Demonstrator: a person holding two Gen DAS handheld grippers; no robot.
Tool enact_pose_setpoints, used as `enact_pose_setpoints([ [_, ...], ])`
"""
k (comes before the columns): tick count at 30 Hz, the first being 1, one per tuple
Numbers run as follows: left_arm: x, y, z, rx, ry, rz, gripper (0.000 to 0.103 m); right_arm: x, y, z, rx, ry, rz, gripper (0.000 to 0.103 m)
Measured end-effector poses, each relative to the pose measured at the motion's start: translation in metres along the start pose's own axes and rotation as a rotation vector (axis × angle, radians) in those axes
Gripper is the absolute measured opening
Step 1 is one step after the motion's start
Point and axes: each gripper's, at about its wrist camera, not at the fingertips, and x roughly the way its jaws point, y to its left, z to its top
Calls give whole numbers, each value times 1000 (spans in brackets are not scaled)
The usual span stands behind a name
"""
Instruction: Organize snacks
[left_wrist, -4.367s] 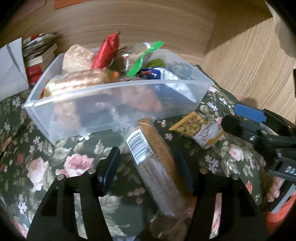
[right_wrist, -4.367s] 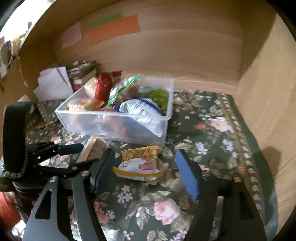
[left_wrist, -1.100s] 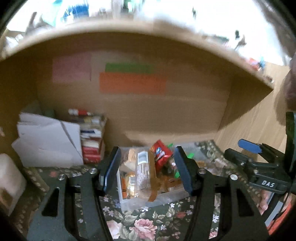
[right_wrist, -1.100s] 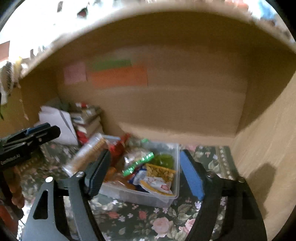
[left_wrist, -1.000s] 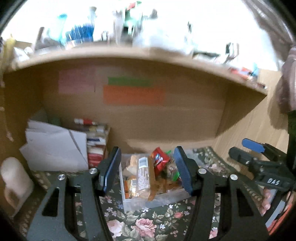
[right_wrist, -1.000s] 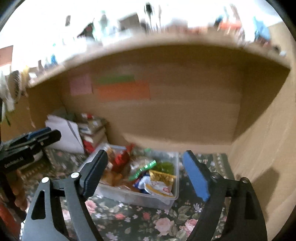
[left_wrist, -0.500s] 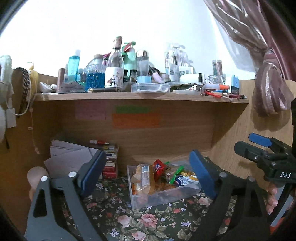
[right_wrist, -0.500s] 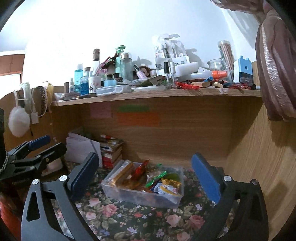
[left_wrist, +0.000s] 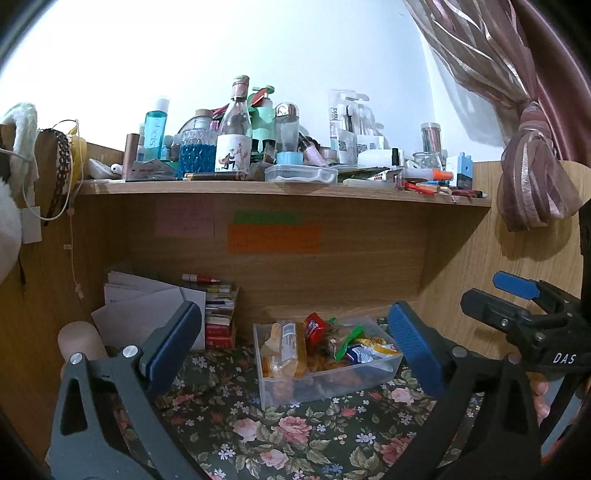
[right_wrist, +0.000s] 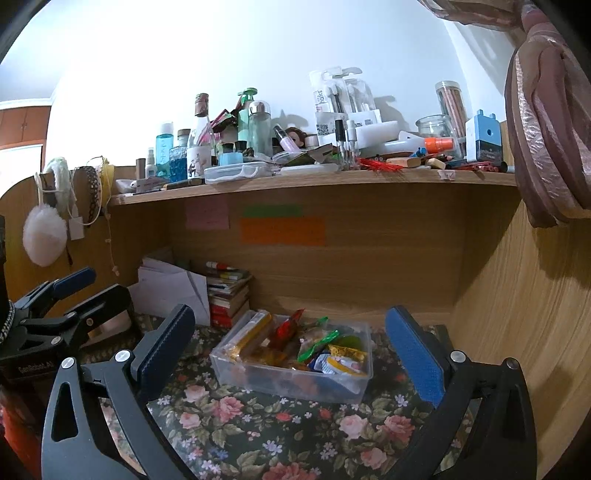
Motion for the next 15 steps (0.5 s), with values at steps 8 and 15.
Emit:
enact_pose_setpoints([
  [8, 2, 0, -1, -8, 11, -3, 103, 0, 0, -1, -1, 1, -1, 103],
  [15, 4, -2, -1, -7, 12, -4, 103, 0, -1, -1, -4, -1, -6, 103],
])
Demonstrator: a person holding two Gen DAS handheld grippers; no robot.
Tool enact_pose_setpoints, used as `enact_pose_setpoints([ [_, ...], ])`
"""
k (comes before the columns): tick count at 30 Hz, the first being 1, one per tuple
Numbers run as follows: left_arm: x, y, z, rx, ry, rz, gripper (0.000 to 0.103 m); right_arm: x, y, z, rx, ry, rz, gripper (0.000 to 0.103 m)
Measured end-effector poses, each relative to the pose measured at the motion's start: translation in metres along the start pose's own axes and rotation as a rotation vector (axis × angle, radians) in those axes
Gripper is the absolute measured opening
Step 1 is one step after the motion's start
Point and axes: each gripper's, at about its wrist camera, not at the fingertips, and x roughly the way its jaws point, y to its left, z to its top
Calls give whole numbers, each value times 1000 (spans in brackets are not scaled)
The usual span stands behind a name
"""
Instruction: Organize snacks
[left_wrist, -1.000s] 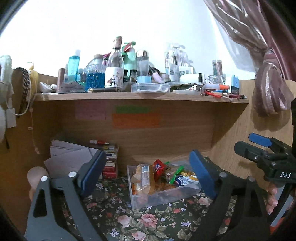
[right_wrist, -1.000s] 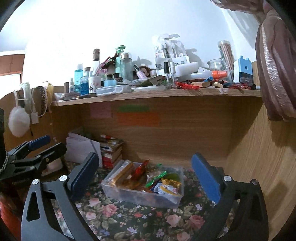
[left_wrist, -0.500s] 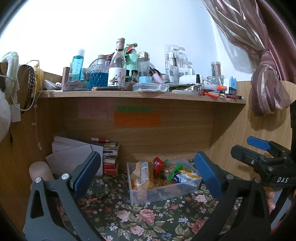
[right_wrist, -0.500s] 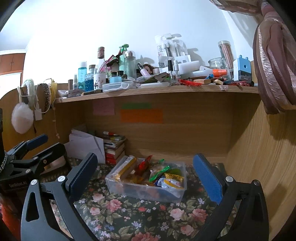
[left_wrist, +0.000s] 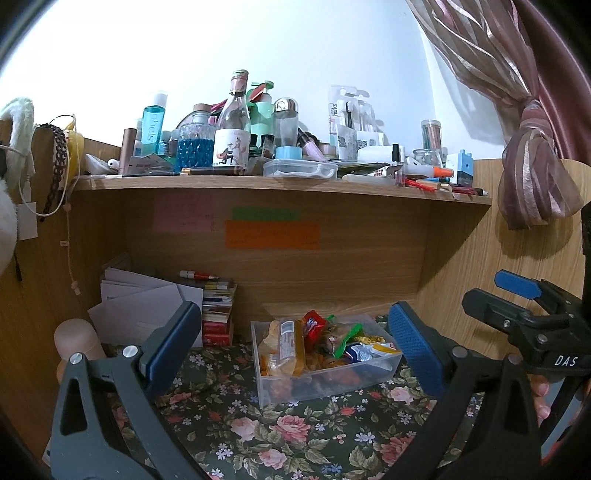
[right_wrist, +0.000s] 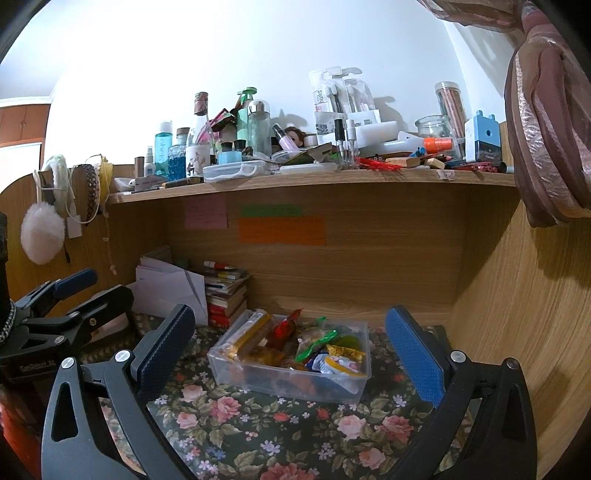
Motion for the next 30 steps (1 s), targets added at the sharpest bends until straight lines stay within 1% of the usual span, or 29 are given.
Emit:
enact_pose_setpoints([
  [13, 4, 1, 0, 4, 6, -13, 103, 0, -1, 1, -10, -20, -40, 103],
  [30, 9, -2, -2, -3, 25, -34, 103, -2, -2, 1, -10, -33, -45, 103],
])
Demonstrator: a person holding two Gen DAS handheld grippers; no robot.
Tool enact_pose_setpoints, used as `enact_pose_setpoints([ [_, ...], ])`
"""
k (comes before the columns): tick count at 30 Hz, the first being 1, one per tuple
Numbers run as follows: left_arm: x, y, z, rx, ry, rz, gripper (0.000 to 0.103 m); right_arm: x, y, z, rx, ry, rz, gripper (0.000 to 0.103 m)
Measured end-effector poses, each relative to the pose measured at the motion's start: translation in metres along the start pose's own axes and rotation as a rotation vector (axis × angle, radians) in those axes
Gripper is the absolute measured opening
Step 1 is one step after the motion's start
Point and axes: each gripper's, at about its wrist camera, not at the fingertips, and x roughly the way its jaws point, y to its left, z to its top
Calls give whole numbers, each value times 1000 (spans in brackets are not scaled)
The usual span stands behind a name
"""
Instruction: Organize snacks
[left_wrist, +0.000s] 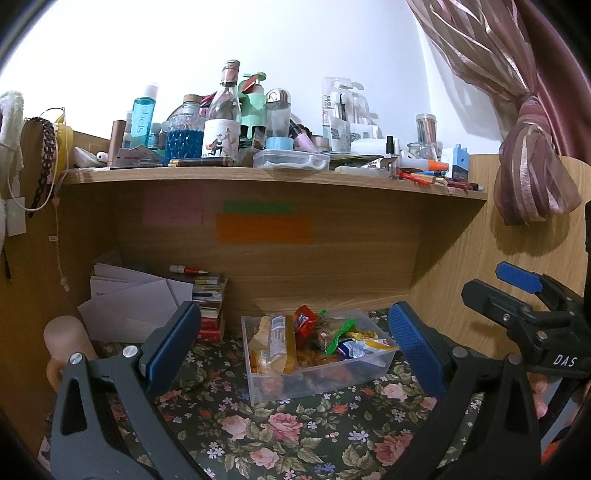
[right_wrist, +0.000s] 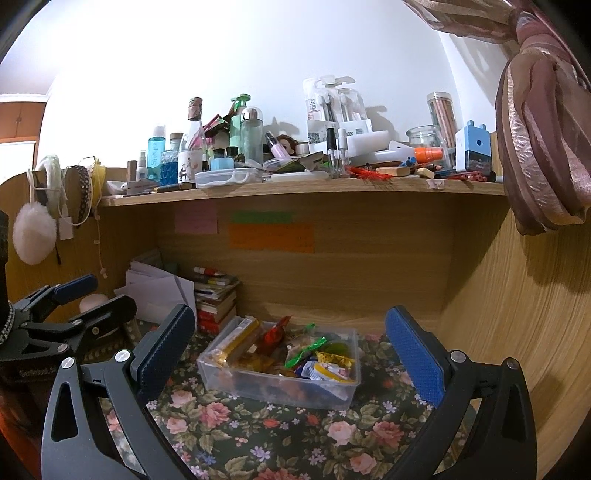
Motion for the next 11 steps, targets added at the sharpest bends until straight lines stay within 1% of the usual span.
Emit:
enact_pose_setpoints([
  [11, 1, 3, 1, -6, 5, -9, 103, 1, -1, 0, 8, -2, 6, 103],
])
